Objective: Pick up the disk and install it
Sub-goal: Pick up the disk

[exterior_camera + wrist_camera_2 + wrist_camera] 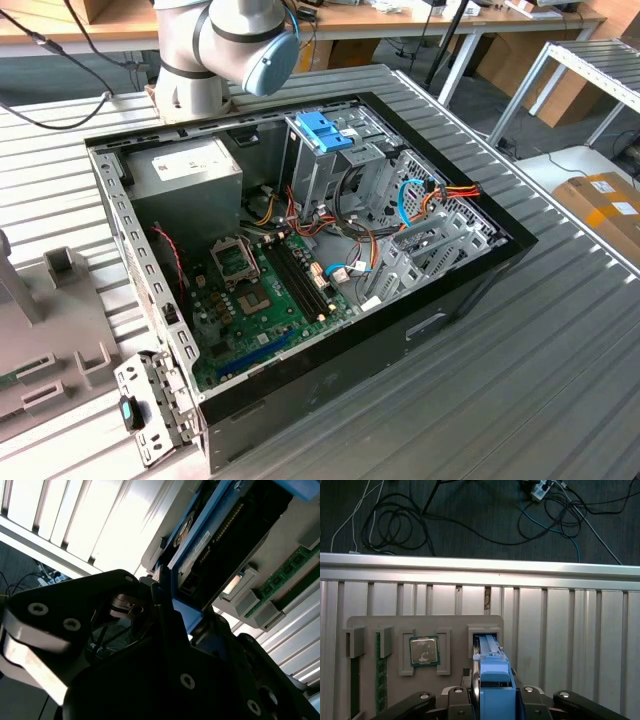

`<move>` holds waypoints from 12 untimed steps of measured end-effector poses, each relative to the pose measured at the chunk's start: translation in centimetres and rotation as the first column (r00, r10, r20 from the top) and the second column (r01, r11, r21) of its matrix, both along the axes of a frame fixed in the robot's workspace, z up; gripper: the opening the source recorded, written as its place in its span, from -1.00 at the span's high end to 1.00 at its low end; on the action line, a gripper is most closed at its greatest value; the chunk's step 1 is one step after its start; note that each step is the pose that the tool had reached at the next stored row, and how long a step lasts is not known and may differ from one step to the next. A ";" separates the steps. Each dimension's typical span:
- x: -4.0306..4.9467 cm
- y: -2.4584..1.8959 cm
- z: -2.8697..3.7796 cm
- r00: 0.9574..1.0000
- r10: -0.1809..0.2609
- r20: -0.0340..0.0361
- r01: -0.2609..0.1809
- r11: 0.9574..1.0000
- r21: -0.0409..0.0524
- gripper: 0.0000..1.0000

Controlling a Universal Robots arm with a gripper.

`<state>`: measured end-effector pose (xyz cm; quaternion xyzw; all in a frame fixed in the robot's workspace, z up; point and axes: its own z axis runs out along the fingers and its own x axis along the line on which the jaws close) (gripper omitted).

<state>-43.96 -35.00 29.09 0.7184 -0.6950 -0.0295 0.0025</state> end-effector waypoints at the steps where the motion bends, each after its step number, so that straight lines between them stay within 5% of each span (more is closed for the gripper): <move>1: 0.00 0.00 0.00 1.000 0.000 0.000 0.000 1.000 0.000 0.25; 12: 0.00 -0.02 0.35 1.000 0.000 0.000 0.000 1.000 0.000 0.25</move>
